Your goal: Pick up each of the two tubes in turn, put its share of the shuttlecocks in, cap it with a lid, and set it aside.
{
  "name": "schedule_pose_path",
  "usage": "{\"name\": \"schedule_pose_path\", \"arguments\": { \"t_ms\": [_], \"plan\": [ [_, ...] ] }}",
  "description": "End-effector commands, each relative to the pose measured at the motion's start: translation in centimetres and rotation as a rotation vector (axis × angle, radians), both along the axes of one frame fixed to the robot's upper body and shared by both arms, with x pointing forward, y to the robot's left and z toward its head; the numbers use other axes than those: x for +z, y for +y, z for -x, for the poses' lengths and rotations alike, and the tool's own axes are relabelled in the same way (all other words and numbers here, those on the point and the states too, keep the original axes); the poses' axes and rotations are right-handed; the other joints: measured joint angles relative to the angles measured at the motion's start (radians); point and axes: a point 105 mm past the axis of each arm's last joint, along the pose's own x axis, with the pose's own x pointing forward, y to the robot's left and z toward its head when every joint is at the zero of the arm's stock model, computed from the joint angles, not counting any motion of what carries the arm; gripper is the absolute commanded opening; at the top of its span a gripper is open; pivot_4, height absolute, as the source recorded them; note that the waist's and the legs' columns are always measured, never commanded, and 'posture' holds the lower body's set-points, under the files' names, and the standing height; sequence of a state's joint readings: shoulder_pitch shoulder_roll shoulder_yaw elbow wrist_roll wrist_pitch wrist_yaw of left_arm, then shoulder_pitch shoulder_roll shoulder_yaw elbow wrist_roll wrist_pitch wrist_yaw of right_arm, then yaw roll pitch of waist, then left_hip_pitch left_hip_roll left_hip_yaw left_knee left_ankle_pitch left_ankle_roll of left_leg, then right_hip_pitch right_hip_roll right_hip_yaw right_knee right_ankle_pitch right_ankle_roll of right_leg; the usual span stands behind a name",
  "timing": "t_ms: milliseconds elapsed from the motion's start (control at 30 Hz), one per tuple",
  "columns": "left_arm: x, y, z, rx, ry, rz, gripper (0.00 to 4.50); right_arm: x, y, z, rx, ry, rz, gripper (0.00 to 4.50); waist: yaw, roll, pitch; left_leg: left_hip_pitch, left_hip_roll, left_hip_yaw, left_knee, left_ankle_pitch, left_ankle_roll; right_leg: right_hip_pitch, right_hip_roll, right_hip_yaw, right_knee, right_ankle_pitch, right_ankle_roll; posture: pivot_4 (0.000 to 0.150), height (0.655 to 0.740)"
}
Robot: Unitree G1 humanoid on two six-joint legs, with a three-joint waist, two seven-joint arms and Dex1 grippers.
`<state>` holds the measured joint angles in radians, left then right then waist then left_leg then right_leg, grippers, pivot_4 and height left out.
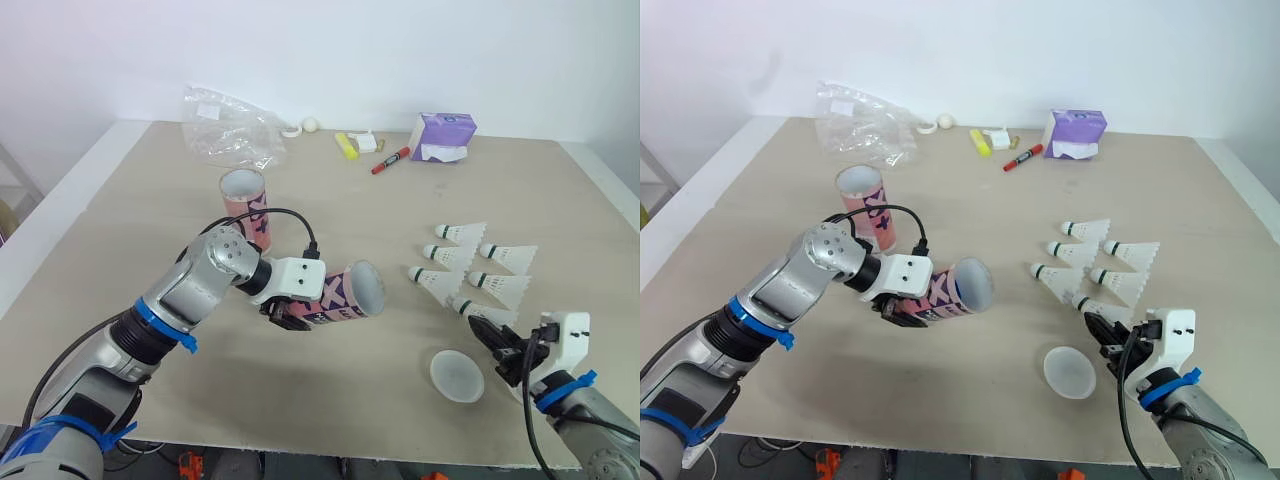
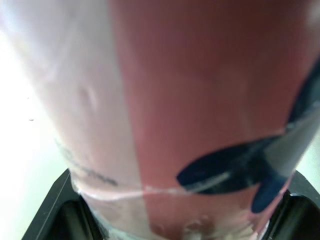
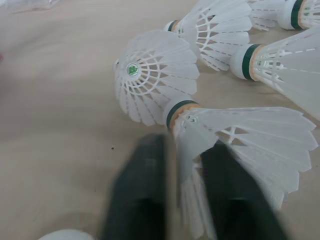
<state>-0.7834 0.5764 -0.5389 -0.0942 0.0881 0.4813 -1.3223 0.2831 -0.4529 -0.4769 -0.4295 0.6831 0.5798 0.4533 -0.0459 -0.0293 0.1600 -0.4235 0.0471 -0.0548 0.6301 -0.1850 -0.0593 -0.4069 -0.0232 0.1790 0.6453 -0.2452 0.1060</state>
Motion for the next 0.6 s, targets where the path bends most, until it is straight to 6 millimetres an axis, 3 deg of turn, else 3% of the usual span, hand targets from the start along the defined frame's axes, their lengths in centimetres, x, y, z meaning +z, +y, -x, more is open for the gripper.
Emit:
{"name": "schedule_pose_path", "arguments": {
  "t_ms": [33,233,400,500,600],
  "plan": [
    [-0.6,-0.2,0.1,0.006,0.000,-0.002,3.08,0.8,-0.4,-0.1,0.001,-0.029,0.016,0.02,0.000,0.000,0.000,0.000,0.000,0.000,0.000,0.000,0.000,0.000,0.000,0.000,0.000,0.000,0.000,0.150,0.7400],
    [-0.8,-0.4,0.0,0.009,0.010,0.009,3.08,2.0,-0.2,0.4,0.051,-0.061,0.100,0.02,0.001,0.001,0.000,0.000,-0.001,0.000,0.000,0.000,0.000,0.001,0.000,0.000,0.000,0.000,0.000,0.150,0.7400],
    [-1.0,-0.3,-0.4,0.021,0.026,0.006,3.08,6.3,1.1,1.8,0.211,-0.135,0.215,0.02,0.001,0.004,-0.002,0.000,-0.002,-0.001,0.001,0.000,0.000,0.001,-0.001,0.000,0.000,-0.001,0.001,0.150,0.7400],
    [-1.1,-0.2,-0.6,0.025,0.046,0.000,3.08,9.8,2.4,2.9,0.400,-0.215,0.395,0.02,0.001,0.003,-0.001,0.000,-0.002,-0.001,0.003,0.001,0.002,0.002,-0.001,0.000,0.000,-0.001,0.001,0.150,0.7400],
    [-1.2,-0.3,-0.8,0.028,0.058,-0.003,3.08,12.0,4.6,3.8,0.631,-0.307,0.609,0.02,0.001,0.001,-0.001,0.001,-0.003,-0.001,0.004,0.002,0.003,0.002,-0.001,0.000,0.000,-0.001,0.001,0.150,0.7400]
  ]
}}
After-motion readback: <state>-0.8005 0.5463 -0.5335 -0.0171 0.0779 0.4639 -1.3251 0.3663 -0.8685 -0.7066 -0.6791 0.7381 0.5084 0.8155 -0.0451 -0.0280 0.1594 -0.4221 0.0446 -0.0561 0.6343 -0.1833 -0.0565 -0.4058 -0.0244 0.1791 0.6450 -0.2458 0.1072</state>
